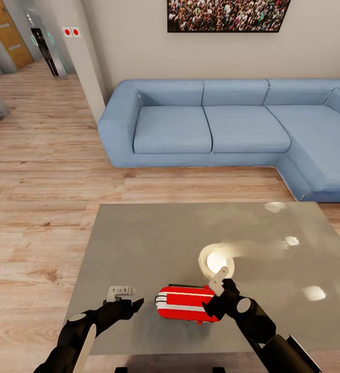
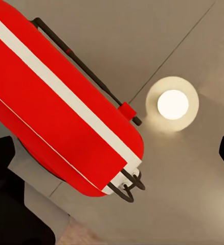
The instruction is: Turn on the radio receiver that's on the table in the living room.
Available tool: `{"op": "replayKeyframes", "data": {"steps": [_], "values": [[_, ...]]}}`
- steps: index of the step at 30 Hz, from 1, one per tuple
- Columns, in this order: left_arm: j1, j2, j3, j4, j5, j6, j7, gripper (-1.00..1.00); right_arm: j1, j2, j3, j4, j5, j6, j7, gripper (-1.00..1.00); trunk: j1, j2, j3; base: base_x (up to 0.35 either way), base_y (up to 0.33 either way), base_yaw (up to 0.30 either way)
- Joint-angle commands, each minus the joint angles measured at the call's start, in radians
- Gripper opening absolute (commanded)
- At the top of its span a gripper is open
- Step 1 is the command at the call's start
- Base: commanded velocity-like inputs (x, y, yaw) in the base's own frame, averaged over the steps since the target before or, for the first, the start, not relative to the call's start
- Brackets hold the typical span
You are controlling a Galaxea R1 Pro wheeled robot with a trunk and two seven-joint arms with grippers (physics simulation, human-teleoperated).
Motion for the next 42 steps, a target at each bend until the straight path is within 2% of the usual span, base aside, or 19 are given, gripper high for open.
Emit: {"op": "replayKeyframes", "data": {"steps": [1,7,11,12,15,26,29,31,33,34,35,36,39,40,42], "values": [[0.000,0.000,0.000,0.000,0.000,0.000,0.000,1.00,0.000,0.000,0.000,0.000,0.000,0.000,0.000,1.00,0.000,0.000,0.000,0.000,0.000,0.000],[0.000,0.000,-0.001,0.000,0.000,0.000,0.000,1.00,0.000,0.005,0.000,0.005,-0.006,0.001,0.006,1.00,0.000,0.000,0.000,0.000,0.000,0.000],[0.000,0.000,-0.001,0.002,0.000,0.000,0.000,1.00,0.000,0.010,0.000,0.008,-0.005,0.001,0.063,1.00,0.000,0.000,0.000,0.000,0.000,0.000],[0.000,0.000,-0.001,0.002,0.000,0.000,0.000,1.00,0.000,0.011,0.000,0.009,-0.001,0.001,0.096,1.00,0.000,0.000,0.000,0.000,0.000,0.000],[0.000,0.000,-0.001,0.002,0.000,0.000,0.000,1.00,-0.001,0.012,0.000,0.009,0.001,0.001,0.112,1.00,0.000,0.000,0.000,0.000,0.000,0.000],[0.000,0.000,-0.001,0.003,0.000,0.000,0.000,1.00,-0.001,0.015,0.000,0.013,0.001,0.001,0.120,1.00,0.000,0.000,0.000,0.000,0.000,0.000],[0.000,0.000,-0.001,0.003,0.000,0.000,0.000,1.00,-0.025,0.016,0.000,0.017,-0.002,0.002,0.121,1.00,0.000,0.000,0.000,0.000,0.000,0.000],[0.000,0.000,-0.001,0.003,0.000,-0.001,0.001,1.00,-0.052,0.016,0.001,0.025,-0.001,0.030,0.121,1.00,0.000,0.000,0.000,0.000,0.000,0.000],[0.000,0.000,-0.001,0.003,0.000,0.000,0.001,1.00,-0.054,0.017,0.001,0.027,0.000,0.034,0.121,1.00,0.000,0.000,0.000,0.000,0.000,0.000],[0.000,0.000,-0.001,0.003,0.000,0.000,0.001,1.00,-0.056,0.021,0.001,0.030,0.006,0.036,0.121,1.00,0.000,0.000,0.000,0.000,0.000,0.000],[0.000,0.000,-0.001,0.004,0.000,0.000,0.000,1.00,-0.059,0.057,0.002,0.053,0.057,0.038,0.125,1.00,0.000,0.000,0.000,0.000,0.000,0.000],[0.000,0.000,-0.001,0.004,0.000,0.000,0.000,1.00,-0.066,0.078,0.002,0.072,0.091,0.039,0.131,1.00,0.000,0.000,0.000,0.000,0.000,0.000],[0.000,0.000,-0.001,0.005,0.000,0.000,0.000,1.00,-0.081,0.102,0.002,0.102,0.135,0.039,0.151,1.00,0.000,0.000,0.000,0.000,0.000,0.000],[0.000,0.001,-0.001,0.005,0.000,-0.001,0.000,1.00,-0.097,0.125,0.001,0.127,0.178,0.039,0.196,1.00,0.000,0.000,0.000,0.000,0.000,0.000],[0.000,0.001,-0.001,0.005,0.000,-0.001,0.000,1.00,-0.100,0.129,0.001,0.131,0.194,0.039,0.209,1.00,0.000,0.000,0.000,0.000,0.000,0.000]]}}
